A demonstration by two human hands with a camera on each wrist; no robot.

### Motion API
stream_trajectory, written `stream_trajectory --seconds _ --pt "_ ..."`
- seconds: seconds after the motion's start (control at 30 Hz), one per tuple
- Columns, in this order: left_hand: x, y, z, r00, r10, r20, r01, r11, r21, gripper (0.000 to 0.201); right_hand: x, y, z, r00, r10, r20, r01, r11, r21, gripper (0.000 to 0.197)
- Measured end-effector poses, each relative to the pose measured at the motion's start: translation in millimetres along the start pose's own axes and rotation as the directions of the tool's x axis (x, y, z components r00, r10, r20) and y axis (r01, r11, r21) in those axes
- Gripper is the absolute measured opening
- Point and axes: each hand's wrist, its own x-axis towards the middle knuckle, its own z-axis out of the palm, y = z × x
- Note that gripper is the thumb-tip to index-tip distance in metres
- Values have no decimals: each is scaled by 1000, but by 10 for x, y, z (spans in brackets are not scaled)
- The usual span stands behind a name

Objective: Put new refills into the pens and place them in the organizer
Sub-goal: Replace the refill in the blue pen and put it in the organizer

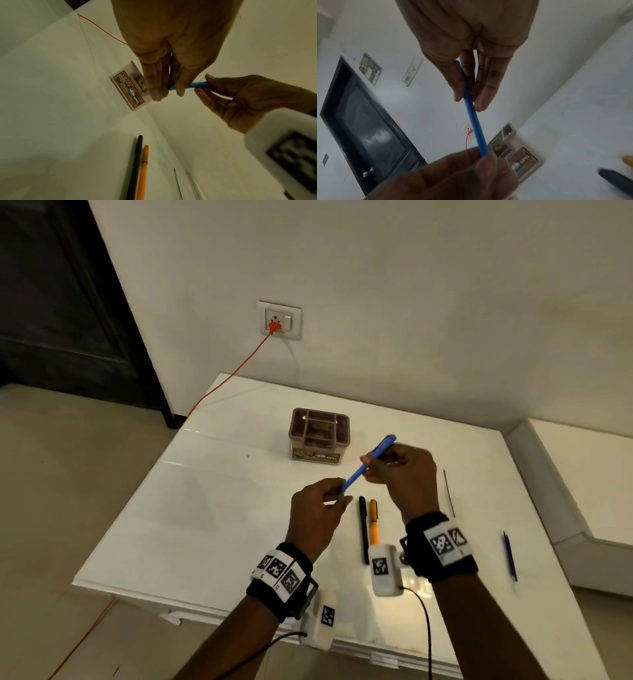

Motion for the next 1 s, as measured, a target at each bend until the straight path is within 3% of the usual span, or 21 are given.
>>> stream_trajectory --seconds 0.13,0.3,0.4,0.5,0.67,0.73,0.87,1.0 --pt "203 -8 -49 997 -4 -75 6 999 38 30 632 -276 132 991 -120 -54 112 985 -132 13" --pt "743 110 -103 983 158 -98 -122 946 300 14 1251 -276 356 980 -193 -53 174 952 -254 16" --pt "1094 234 -150 983 181 -42 -143 883 448 16 1434 -160 486 982 -187 -35 163 921 -355 21" --pt "1360 233 -109 979 179 97 -202 796 570 18 1541 30 619 987 -160 1 145 886 -440 25" --pt "1507 77 -14 960 127 250 -272 632 726 17 1728 279 793 996 -70 55 89 841 -534 17" --pt "1523 9 16 956 149 253 -289 620 729 16 1801 339 824 998 -33 56 58 844 -533 17" --pt "1559 -68 66 954 156 256 -292 682 671 21 1918 443 858 995 -28 95 79 807 -586 10" --pt "1584 -127 39 945 145 294 -313 665 678 28 1991 512 844 994 -17 111 80 801 -593 22"
